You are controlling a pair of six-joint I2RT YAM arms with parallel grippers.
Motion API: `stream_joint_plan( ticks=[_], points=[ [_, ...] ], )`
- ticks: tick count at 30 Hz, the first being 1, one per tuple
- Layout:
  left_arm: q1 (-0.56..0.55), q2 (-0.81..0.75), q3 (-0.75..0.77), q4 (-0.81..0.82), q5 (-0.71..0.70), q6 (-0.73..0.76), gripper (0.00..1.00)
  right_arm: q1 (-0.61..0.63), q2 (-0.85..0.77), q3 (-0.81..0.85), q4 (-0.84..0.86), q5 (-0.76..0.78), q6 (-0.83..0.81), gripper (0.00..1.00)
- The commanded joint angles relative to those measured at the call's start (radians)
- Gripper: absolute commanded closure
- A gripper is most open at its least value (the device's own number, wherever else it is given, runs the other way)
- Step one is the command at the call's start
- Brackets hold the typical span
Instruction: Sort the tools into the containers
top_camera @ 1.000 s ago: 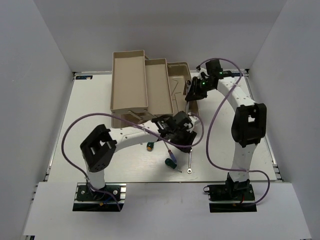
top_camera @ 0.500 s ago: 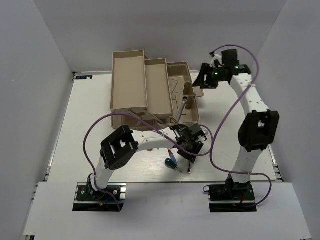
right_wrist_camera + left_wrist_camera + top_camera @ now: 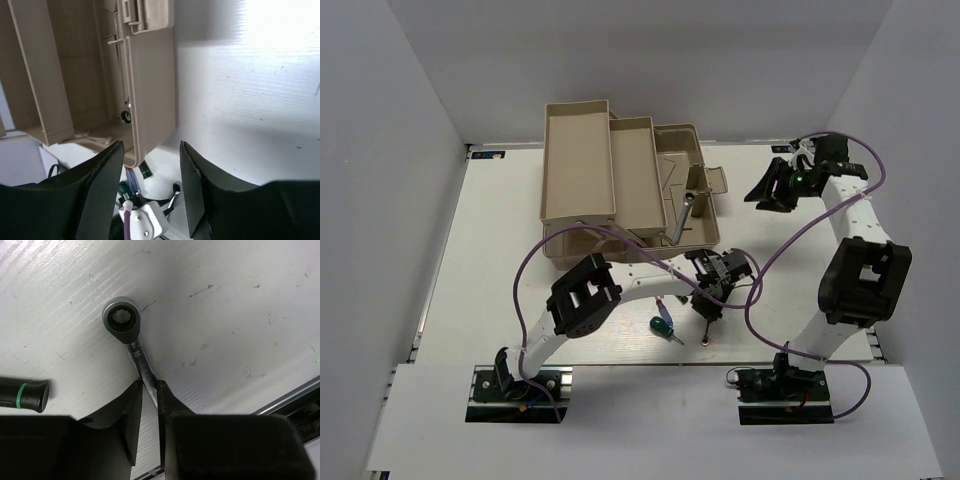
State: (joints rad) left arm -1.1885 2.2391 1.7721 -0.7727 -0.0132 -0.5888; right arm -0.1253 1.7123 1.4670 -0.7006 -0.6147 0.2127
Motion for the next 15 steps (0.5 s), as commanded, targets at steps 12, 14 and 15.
stream_joint_plan(
  ticks=[12, 14, 15],
  points=[
    [-0.048, 0.168, -0.031, -0.186, -0.096, -0.052, 0.58, -0.083, -0.125, -0.108, 0.049, -0.148, 0.010, 0.46],
    [-0.048, 0.198, -0.019, -0.223, -0.120, -0.052, 0.62, -0.089, -0.128, -0.114, 0.052, -0.160, 0.017, 0.46],
    [-0.057, 0.211, -0.004, -0.235, -0.120, -0.052, 0.64, -0.092, -0.134, -0.116, 0.050, -0.161, 0.020, 0.46]
  ],
)
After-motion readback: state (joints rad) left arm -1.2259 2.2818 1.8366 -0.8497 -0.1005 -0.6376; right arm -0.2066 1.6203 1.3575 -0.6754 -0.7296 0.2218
